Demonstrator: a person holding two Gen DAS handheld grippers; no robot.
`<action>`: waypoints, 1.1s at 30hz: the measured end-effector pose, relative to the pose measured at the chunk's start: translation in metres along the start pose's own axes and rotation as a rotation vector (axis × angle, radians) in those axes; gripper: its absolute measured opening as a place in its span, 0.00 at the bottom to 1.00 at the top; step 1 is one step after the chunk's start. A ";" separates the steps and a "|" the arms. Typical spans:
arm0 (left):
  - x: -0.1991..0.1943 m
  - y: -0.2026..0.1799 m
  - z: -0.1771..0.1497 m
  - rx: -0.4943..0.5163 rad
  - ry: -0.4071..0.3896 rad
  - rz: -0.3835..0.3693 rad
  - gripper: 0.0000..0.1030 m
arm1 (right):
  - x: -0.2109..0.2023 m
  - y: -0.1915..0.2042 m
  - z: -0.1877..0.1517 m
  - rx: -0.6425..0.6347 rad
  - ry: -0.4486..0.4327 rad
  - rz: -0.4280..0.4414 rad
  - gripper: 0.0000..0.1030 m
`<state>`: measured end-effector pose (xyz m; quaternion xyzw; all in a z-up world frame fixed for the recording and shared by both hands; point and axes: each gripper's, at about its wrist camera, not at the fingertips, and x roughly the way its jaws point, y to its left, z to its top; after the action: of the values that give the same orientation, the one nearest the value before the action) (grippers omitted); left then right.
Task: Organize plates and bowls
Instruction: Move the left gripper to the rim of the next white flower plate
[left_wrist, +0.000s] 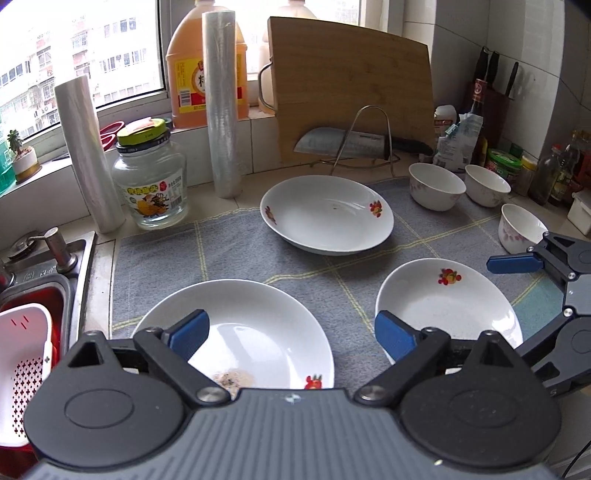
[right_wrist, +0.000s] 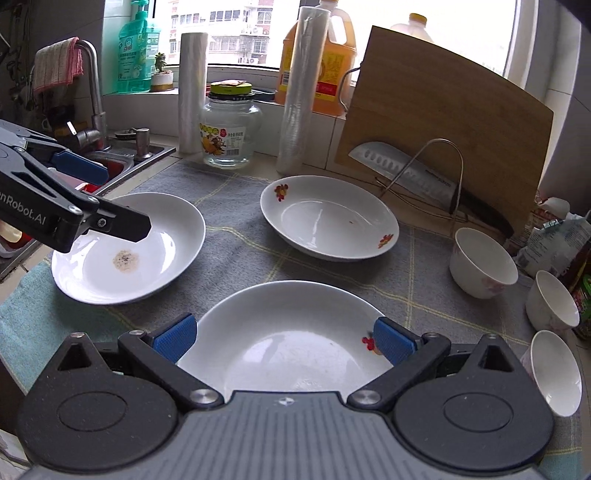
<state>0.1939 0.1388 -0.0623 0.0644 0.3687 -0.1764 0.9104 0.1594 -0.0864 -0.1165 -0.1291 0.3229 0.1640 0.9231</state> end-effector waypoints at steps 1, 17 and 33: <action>0.001 -0.006 -0.001 0.001 0.005 -0.002 0.93 | -0.002 -0.004 -0.003 0.003 0.001 0.000 1.00; 0.008 -0.066 -0.006 -0.050 0.028 0.006 0.95 | -0.025 -0.057 -0.044 -0.004 0.013 0.054 1.00; 0.014 -0.089 -0.008 -0.123 0.018 0.040 0.95 | -0.036 -0.083 -0.074 -0.048 0.028 0.161 1.00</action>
<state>0.1649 0.0541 -0.0769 0.0174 0.3857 -0.1344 0.9126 0.1237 -0.1958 -0.1390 -0.1270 0.3409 0.2435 0.8991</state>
